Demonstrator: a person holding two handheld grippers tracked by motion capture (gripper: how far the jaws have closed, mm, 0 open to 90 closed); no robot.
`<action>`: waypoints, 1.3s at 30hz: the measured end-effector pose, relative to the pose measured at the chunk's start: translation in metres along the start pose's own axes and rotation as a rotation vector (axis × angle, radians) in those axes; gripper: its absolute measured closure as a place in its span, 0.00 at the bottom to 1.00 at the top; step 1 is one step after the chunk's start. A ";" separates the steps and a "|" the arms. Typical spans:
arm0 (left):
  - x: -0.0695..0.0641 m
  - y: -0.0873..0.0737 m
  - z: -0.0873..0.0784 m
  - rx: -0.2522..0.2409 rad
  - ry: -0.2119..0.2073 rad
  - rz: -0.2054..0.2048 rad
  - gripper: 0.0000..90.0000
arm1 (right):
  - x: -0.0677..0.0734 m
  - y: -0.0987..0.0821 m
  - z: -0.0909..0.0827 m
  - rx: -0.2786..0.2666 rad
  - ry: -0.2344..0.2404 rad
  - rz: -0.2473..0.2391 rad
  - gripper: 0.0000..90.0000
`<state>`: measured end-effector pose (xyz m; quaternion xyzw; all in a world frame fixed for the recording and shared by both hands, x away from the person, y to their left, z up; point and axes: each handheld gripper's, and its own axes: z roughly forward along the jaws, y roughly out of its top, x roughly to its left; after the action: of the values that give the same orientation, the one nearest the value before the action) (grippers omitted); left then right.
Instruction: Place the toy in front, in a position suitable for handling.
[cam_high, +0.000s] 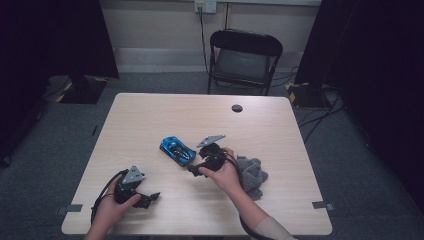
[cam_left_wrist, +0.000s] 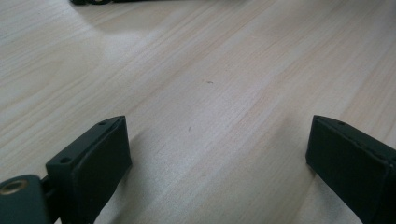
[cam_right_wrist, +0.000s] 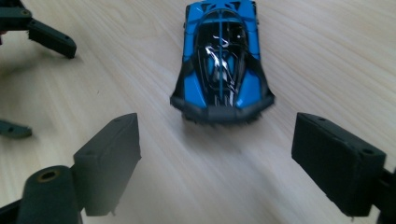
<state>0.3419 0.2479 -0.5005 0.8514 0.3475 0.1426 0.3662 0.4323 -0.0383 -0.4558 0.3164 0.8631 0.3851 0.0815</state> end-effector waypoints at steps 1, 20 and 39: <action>0.000 0.000 0.000 0.000 0.000 0.000 0.06 | 0.000 0.000 0.000 0.000 0.000 0.000 0.17; 0.000 0.000 0.000 0.000 0.000 0.000 0.06 | -0.002 0.013 0.063 0.048 -0.043 0.032 0.16; 0.000 0.000 0.000 0.000 -0.003 0.001 0.06 | -0.002 0.002 0.051 0.065 -0.059 0.011 0.28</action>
<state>0.3419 0.2481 -0.5005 0.8516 0.3465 0.1417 0.3668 0.4548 -0.0072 -0.4900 0.3349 0.8706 0.3479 0.0943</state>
